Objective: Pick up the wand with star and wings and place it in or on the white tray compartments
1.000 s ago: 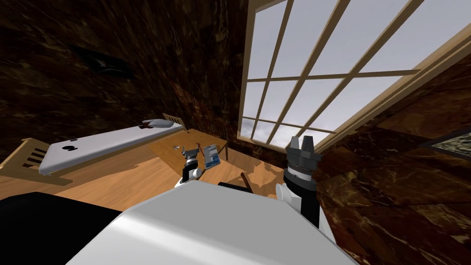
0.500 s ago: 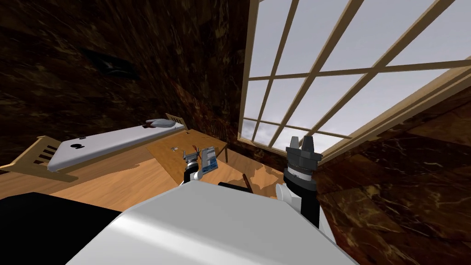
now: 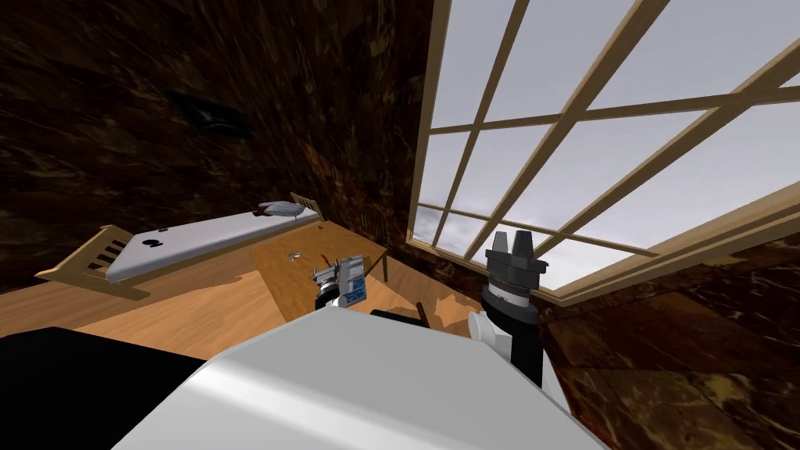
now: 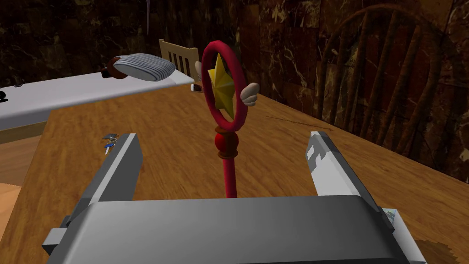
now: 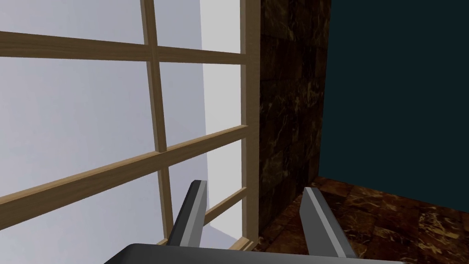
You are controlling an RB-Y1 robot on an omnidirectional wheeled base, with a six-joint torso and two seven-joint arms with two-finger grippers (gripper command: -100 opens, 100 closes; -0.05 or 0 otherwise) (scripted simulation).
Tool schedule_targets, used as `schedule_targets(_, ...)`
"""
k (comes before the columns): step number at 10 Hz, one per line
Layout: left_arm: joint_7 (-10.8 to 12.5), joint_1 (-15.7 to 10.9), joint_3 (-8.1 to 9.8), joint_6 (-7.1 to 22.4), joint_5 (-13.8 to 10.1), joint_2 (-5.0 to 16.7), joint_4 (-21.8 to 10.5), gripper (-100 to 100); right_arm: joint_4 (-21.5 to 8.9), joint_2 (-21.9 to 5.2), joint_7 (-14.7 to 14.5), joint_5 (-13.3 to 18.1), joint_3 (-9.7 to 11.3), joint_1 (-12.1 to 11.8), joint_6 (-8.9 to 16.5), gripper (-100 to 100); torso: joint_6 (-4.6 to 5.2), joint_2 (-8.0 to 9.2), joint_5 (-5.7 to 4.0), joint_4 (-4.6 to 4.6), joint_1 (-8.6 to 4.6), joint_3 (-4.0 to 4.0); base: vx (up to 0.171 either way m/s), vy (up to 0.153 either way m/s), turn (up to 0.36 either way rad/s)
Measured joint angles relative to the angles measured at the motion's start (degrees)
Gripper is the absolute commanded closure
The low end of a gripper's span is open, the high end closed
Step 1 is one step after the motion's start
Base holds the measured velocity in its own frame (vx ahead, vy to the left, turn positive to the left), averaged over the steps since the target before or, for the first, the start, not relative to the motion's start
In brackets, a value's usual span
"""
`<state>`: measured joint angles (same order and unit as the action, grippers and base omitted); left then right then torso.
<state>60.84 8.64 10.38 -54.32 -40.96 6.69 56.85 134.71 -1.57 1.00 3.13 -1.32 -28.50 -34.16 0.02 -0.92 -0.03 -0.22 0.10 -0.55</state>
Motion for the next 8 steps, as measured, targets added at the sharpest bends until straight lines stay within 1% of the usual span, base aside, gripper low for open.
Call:
schedule_targets(1,0.5,-0.1,-0.13,-0.5,-0.1,0.1,-1.0,-100,0.0,0.0,0.0,0.0,0.0,0.0,0.0,0,0.00,0.35,0.01,0.07,0.08,0.19,0.053,0.013,0.079)
schedule_targets(2,0.9,0.3,-0.21,-0.7,-0.6,-0.4,-1.3,-100,0.0,0.0,0.0,0.0,0.0,0.0,0.0,0,-0.02,0.46,0.03,0.10,0.16,0.27,0.057,0.010,0.051)
schedule_targets(4,1.7,0.4,-0.28,-1.0,-1.6,-0.9,-2.9,-100,0.0,0.0,0.0,0.0,0.0,0.0,0.0,0,-0.01,0.44,0.04,0.10,0.18,0.26,0.075,0.008,0.062)
schedule_targets(6,2.8,-0.3,-0.34,-1.8,-2.4,-1.4,-5.6,-100,0.0,0.0,0.0,0.0,0.0,0.0,0.0,0,-0.01,0.46,0.03,0.11,0.17,0.27,0.081,0.007,0.080)
schedule_targets(7,3.3,0.0,-0.27,-1.7,-3.1,-1.9,-6.1,-100,0.0,0.0,0.0,0.0,0.0,0.0,0.0,0,-0.01,0.40,0.03,0.10,0.17,0.24,0.091,0.025,0.089)
schedule_targets(8,3.6,0.1,-0.33,-2.0,-3.6,-2.9,-6.9,-100,0.0,0.0,0.0,0.0,0.0,0.0,0.0,0,0.00,0.39,0.04,0.09,0.22,0.23,0.088,0.035,0.052)
